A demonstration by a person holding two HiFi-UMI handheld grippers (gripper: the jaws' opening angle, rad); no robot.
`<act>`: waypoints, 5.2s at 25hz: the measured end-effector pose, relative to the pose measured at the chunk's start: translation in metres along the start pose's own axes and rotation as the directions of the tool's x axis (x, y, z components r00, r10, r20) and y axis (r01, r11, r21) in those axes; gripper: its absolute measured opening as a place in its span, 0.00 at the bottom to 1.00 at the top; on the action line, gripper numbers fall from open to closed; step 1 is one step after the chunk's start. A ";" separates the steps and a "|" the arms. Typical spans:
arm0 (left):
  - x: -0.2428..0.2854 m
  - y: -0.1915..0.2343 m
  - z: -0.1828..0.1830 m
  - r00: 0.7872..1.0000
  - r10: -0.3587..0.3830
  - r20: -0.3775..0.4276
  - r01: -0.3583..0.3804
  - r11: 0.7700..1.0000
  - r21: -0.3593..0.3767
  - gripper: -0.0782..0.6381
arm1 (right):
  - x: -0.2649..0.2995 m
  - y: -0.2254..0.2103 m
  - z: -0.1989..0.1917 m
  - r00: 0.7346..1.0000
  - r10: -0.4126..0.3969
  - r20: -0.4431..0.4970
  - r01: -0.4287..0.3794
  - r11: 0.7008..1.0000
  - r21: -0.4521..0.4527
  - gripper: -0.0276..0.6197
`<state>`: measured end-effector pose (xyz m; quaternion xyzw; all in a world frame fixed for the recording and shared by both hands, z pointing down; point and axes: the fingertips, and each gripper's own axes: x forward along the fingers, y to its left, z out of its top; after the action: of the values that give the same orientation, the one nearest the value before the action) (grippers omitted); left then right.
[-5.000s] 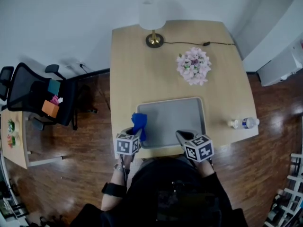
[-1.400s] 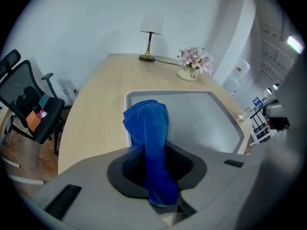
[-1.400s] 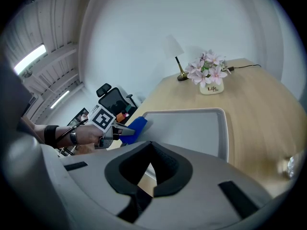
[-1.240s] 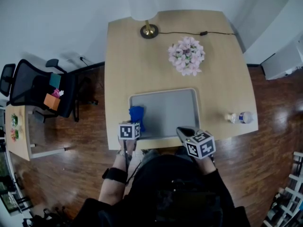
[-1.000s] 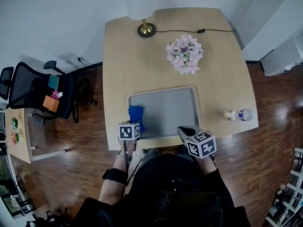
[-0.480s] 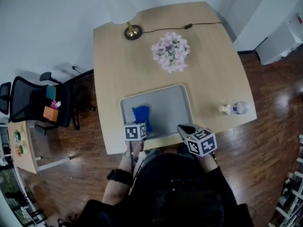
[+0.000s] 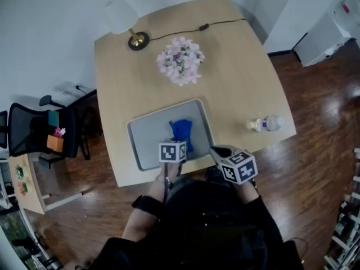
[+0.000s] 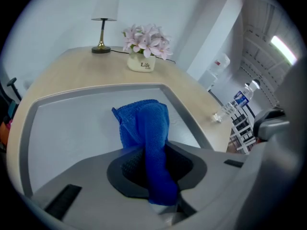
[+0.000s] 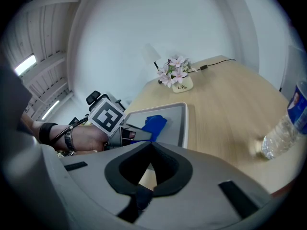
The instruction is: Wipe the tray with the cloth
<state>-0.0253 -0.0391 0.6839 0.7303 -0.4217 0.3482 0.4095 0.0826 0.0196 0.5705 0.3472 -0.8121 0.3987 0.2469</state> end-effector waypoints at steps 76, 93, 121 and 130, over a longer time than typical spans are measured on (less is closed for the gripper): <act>-0.071 0.092 -0.087 0.997 0.076 0.015 -0.075 0.995 -0.059 0.24 | 0.030 0.071 -0.012 0.999 0.030 -0.024 -0.031 0.997 -0.067 0.04; 0.007 -0.059 -0.035 0.999 -0.047 -0.019 0.049 0.995 0.084 0.24 | -0.028 -0.015 -0.042 0.999 -0.030 -0.016 0.030 0.999 0.016 0.04; -0.082 -0.017 -0.022 0.988 -0.105 0.117 0.090 0.988 0.125 0.24 | 0.008 0.029 -0.005 1.000 0.000 -0.011 0.000 0.998 -0.064 0.04; -0.124 0.083 -0.077 0.991 0.007 0.132 -0.001 0.999 -0.048 0.24 | 0.043 0.075 0.020 1.000 0.022 -0.011 -0.024 0.992 -0.122 0.04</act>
<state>-0.1626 0.0446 0.6356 0.7409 -0.4575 0.2897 0.3972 -0.0045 0.0207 0.5531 0.3201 -0.8376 0.3530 0.2671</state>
